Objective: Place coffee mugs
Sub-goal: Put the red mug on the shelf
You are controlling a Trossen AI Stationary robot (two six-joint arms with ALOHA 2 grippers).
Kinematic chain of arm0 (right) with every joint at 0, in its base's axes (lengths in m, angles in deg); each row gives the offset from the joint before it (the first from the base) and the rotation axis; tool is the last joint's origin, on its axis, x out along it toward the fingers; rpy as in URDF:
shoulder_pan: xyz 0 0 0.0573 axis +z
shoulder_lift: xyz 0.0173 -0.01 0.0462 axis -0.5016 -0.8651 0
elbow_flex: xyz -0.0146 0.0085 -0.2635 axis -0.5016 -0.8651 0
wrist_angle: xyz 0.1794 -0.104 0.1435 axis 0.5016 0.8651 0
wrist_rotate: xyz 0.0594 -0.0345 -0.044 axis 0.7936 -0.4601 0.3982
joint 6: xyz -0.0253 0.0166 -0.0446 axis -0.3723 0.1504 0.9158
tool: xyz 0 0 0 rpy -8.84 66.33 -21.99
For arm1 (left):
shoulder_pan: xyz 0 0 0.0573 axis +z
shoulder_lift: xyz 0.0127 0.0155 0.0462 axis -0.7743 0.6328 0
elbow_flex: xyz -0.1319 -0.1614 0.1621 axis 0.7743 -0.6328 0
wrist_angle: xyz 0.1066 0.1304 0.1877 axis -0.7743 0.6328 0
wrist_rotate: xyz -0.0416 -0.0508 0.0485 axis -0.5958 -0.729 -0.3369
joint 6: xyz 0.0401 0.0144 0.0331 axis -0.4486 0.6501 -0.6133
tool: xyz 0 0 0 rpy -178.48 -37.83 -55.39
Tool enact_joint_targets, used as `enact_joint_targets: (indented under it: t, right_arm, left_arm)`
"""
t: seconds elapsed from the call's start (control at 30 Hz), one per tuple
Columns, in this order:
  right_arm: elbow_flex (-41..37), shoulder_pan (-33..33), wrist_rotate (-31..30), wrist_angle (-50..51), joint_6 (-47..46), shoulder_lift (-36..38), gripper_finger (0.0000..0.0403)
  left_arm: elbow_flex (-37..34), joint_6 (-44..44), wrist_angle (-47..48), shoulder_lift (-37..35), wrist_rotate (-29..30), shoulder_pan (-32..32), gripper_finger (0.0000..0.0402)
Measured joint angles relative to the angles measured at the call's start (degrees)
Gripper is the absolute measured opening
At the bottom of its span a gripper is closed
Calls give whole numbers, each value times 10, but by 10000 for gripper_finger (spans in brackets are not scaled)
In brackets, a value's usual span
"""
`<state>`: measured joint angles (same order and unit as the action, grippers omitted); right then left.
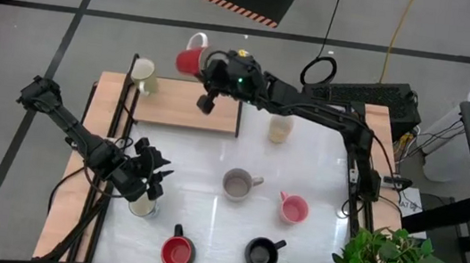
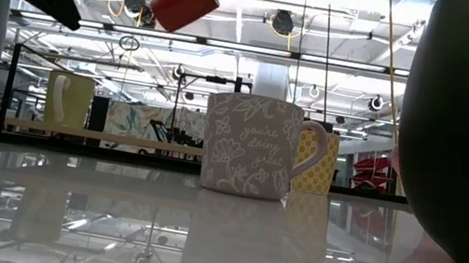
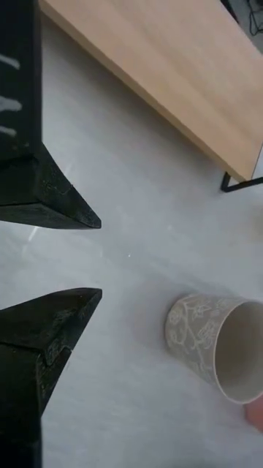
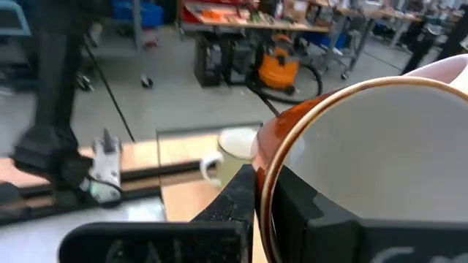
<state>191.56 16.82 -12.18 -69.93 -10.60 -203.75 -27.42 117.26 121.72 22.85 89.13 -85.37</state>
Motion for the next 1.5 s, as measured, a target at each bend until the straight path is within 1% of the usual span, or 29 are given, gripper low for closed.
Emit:
enact_joint_targets:
  t: [0.07, 0.27, 0.33, 0.4, 0.6, 0.9, 1.1, 1.23, 1.37, 1.5]
  right_arm:
    - [1, -4, 17, -6, -3, 0, 13]
    - [1, -25, 22, -10, -13, -12, 13]
    - [1, -36, 37, -16, -25, -18, 13]
    - [1, -44, 57, 3, -44, -28, 13]
    - [0, -51, 79, 68, -69, -68, 13]
    - [0, -49, 77, 132, -76, -104, 28]
    - [0, -46, 73, 142, -74, -102, 30]
    - [0, -46, 73, 165, -74, -102, 30]
    - [0, -46, 43, 190, -74, -102, 31]
    - [0, -47, 44, 203, -73, -102, 31]
  left_arm:
    - [0, -6, 0, 0, 6, 0, 145]
    - [0, -19, 0, 0, 8, 0, 145]
    - [0, -26, 0, 0, 8, 0, 145]
    - [0, -32, 0, 0, 8, 0, 145]
    - [1, -35, 0, -1, 8, 5, 145]
    - [1, -35, 0, -1, 9, 5, 145]
    - [1, -37, 0, -1, 15, 6, 145]
    - [1, -37, -1, -1, 18, 9, 145]
    - [1, -37, -1, -1, 18, 16, 145]
    - [1, -37, -1, -1, 18, 23, 145]
